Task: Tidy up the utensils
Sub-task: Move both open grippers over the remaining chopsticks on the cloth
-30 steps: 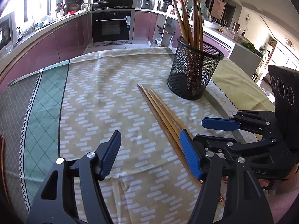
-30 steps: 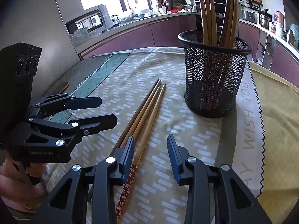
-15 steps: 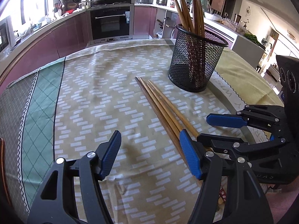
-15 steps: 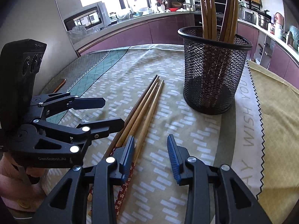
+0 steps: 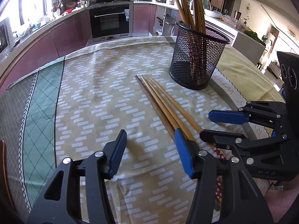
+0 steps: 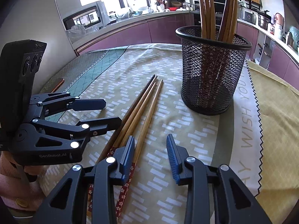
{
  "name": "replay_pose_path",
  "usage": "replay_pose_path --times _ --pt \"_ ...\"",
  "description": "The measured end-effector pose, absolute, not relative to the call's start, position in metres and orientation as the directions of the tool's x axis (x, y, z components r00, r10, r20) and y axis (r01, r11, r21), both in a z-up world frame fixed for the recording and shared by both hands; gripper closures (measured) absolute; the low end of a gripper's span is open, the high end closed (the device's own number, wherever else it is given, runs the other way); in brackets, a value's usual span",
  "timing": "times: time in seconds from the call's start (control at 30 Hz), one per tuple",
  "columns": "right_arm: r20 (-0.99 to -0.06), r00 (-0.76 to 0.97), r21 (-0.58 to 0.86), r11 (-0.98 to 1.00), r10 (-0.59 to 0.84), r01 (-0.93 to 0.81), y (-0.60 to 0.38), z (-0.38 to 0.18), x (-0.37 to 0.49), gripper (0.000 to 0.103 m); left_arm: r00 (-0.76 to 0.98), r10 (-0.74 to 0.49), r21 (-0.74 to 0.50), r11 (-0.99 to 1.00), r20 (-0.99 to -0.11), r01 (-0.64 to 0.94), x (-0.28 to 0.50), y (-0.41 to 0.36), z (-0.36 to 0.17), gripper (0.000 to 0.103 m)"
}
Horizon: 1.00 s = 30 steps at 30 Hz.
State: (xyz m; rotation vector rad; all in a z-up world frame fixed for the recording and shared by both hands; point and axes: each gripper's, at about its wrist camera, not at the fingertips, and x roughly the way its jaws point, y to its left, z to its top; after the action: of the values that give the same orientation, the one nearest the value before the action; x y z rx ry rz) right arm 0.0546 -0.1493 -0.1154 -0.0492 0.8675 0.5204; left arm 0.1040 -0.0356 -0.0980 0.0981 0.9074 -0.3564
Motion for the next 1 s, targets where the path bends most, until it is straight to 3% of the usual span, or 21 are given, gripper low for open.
replay_pose_path --times 0.23,0.47,0.73,1.0 --pt "-0.739 0.534 0.165 0.878 0.412 -0.449 -0.151 -0.116 0.057 0.071 0.548 -0.312 -0.130 0.929 -0.776 0.346 0.106 -0.030 -0.095 0.053" --pt "-0.738 0.533 0.170 0.878 0.415 -0.447 -0.151 -0.115 0.056 0.071 0.550 -0.293 -0.101 0.930 -0.782 0.353 0.109 -0.039 -0.100 0.052" --pt "-0.741 0.535 0.160 0.880 0.406 -0.446 -0.151 -0.115 0.060 0.071 0.546 -0.275 -0.090 0.936 -0.791 0.341 0.109 -0.030 -0.098 0.068" --pt "-0.743 0.539 0.150 0.883 0.398 -0.445 -0.148 -0.114 0.064 0.071 0.550 -0.326 -0.141 0.926 -0.769 0.351 0.111 -0.031 -0.093 0.062"
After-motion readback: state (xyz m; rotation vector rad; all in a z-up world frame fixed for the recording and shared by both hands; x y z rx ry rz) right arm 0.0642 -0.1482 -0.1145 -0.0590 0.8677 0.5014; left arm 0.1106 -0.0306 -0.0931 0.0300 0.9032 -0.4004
